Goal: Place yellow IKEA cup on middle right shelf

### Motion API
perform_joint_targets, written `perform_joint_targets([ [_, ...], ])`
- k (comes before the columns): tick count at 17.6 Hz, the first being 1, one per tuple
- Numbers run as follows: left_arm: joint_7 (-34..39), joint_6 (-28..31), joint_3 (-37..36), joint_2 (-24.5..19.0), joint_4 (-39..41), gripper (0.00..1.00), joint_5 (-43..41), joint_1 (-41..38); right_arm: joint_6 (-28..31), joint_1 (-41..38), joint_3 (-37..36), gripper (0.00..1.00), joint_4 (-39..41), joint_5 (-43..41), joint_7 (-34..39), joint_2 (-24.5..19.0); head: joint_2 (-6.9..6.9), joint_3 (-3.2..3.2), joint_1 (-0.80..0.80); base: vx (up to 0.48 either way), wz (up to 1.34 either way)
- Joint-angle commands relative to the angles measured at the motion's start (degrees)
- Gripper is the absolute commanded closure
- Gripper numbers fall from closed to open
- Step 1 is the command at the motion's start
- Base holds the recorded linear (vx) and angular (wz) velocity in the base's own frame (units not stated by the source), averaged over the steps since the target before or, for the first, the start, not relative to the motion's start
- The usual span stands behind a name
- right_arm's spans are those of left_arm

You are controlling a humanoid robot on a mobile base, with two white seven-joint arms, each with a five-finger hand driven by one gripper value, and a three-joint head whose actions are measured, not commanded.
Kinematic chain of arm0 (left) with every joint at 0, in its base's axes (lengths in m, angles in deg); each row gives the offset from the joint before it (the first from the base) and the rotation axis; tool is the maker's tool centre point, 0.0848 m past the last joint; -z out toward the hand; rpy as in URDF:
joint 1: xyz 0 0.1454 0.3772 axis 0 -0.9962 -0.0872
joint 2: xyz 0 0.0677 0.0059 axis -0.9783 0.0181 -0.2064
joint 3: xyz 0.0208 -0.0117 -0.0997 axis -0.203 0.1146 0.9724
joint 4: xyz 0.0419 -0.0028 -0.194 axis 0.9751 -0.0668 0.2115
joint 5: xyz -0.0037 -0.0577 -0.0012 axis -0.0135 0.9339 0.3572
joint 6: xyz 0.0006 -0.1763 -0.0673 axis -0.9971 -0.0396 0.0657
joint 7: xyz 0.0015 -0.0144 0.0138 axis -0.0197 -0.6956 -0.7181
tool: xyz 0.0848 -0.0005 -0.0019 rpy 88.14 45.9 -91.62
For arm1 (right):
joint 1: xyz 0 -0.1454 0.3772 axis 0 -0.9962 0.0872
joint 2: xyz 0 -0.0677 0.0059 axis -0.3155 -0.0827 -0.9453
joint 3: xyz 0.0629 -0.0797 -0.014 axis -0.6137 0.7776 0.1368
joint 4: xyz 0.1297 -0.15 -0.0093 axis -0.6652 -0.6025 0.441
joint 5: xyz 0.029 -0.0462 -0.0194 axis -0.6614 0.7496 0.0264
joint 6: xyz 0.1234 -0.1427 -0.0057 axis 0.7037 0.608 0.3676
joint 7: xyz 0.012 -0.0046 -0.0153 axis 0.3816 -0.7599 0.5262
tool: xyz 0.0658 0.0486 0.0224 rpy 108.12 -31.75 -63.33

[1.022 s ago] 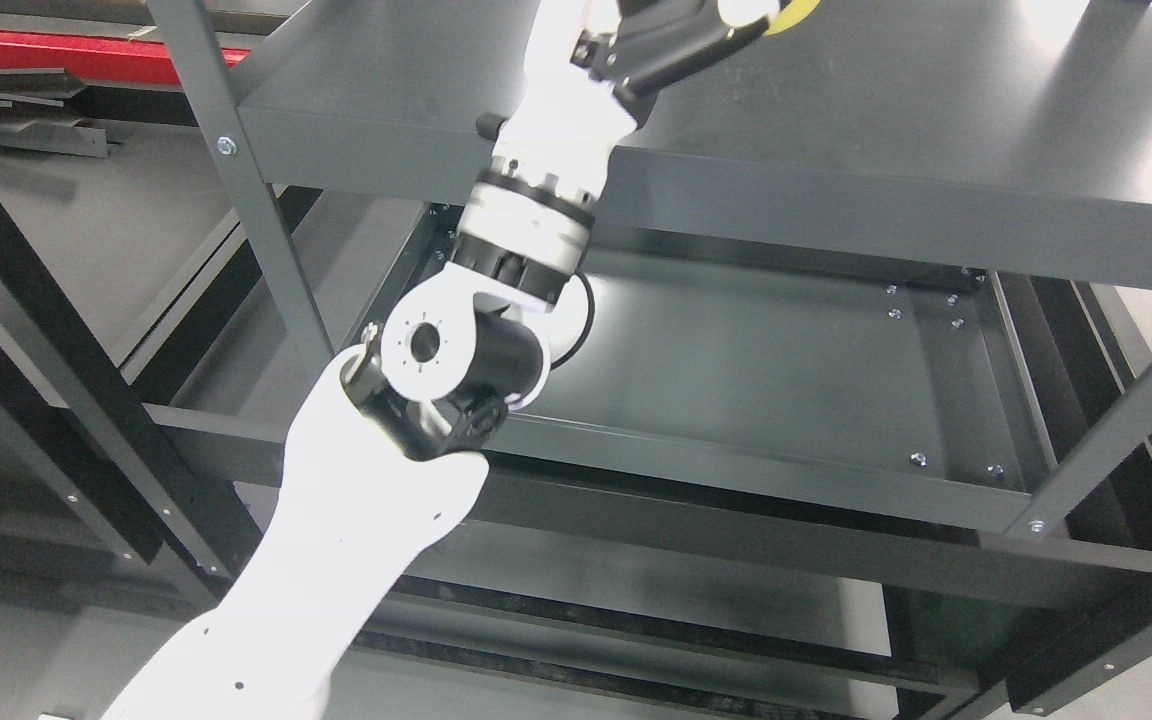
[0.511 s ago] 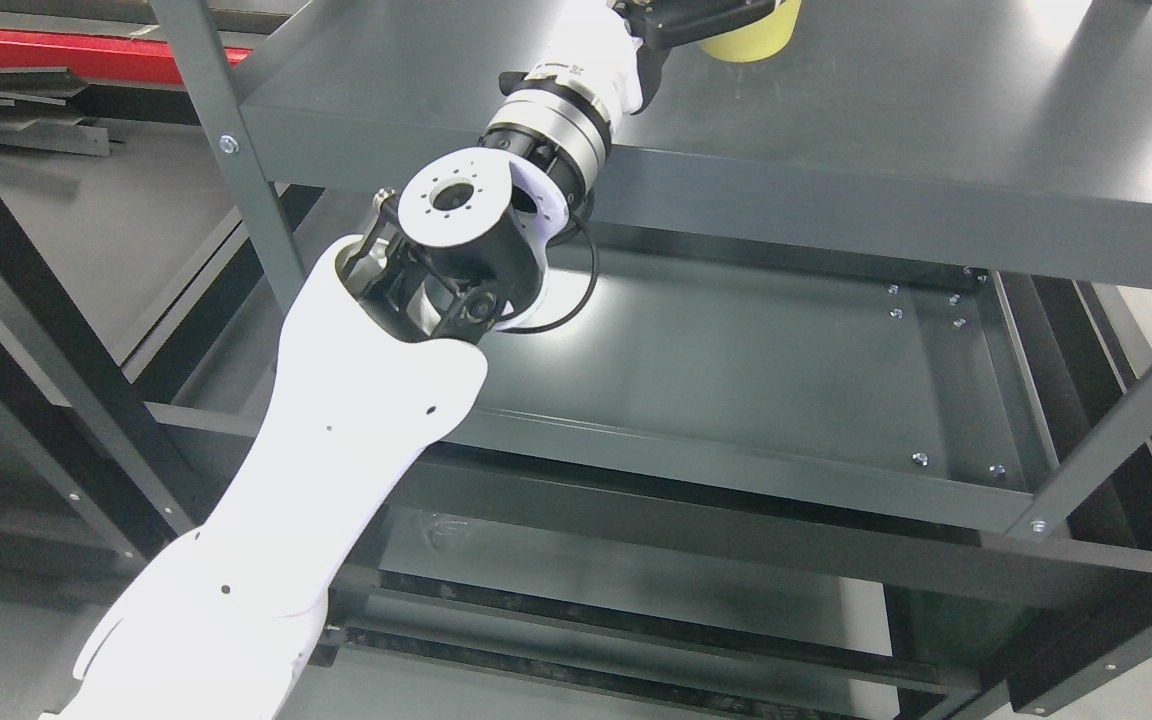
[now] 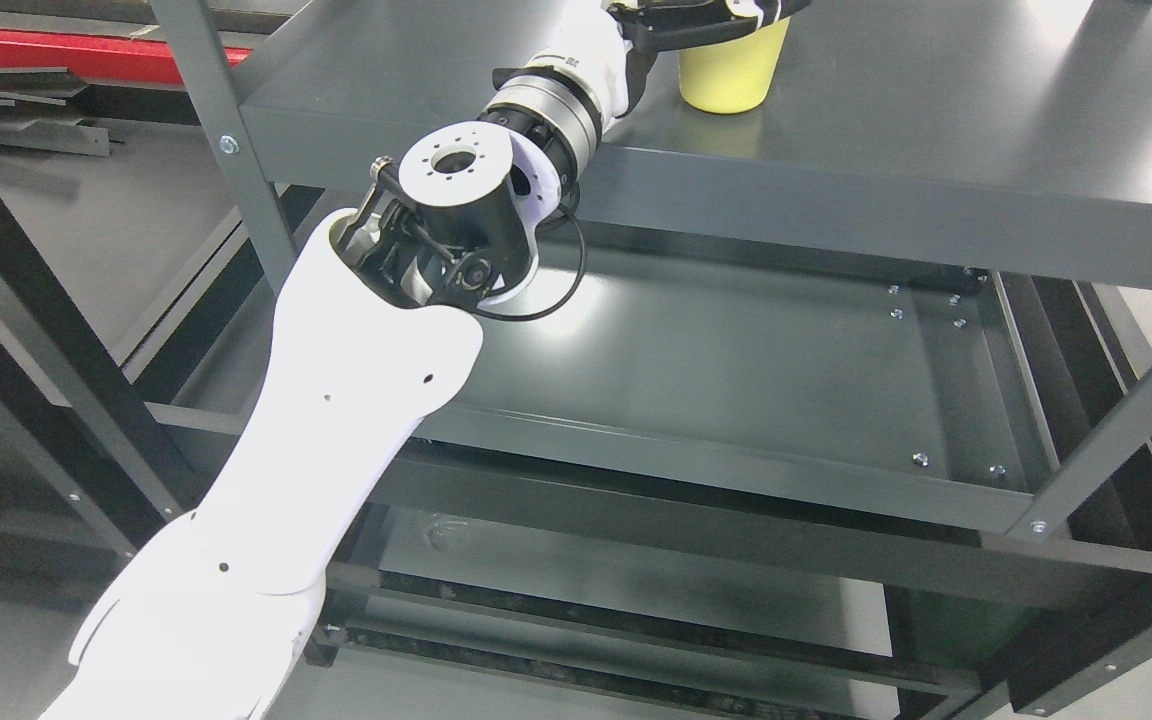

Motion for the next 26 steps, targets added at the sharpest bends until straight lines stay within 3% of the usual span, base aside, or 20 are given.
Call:
perform_joint_targets([
  [1,-1.2,-6.6,1.8,-1.0,0.7,0.01,-0.2,0.3,0.0,-0.8,1.0,0.01,0.0,-1.4,0.0,1.0,0.0,0.0,0.0,0.0,0.0],
  [3,-2.4,-10.2,2.2,-1.0,2.0,0.01,-0.2,0.2,0.0,-0.8,1.0,0.01,0.0,-1.4,0.0,1.0,0.0,0.0,0.0,0.0,0.0],
  [9,-14.3,-11.9,8.6,-1.0,6.3,0.01,-0.3,-1.0,0.0,-0.8,1.0,0.01,0.0,-1.4,0.0,1.0,0.0,0.0,0.0,0.0,0.0],
  [11,-22.1,-12.0,10.1,-1.0,7.7,0.01,-0.3,-2.5,0.0,-0.8,1.0,0.01,0.0,-1.4,0.0,1.0,0.0,0.0,0.0,0.0,0.0],
  [16,-50.0,-11.9,12.7,-2.5,8.9,0.02,-0.2,-5.7,0.0,-0.8,1.0,0.01,0.0,-1.4,0.0,1.0,0.0,0.0,0.0,0.0,0.0],
  [19,-63.6,-11.5,11.0,-3.5,9.6,0.02,0.1,-8.9,0.0,-0.8,1.0,0.01,0.0,-1.4,0.0,1.0,0.0,0.0,0.0,0.0,0.0],
  [21,-70.7,-11.6,6.0,-4.0,9.8,0.02,0.1,-13.2,0.0,-0.8,1.0,0.01,0.0,-1.4,0.0,1.0,0.0,0.0,0.0,0.0,0.0],
  [26,-73.2,-11.7,-5.6,-5.2,10.2,0.02,-1.0,-23.7,0.0,-0.8,1.0,0.01,0.0,-1.4,0.0,1.0,0.0,0.0,0.0,0.0,0.0],
])
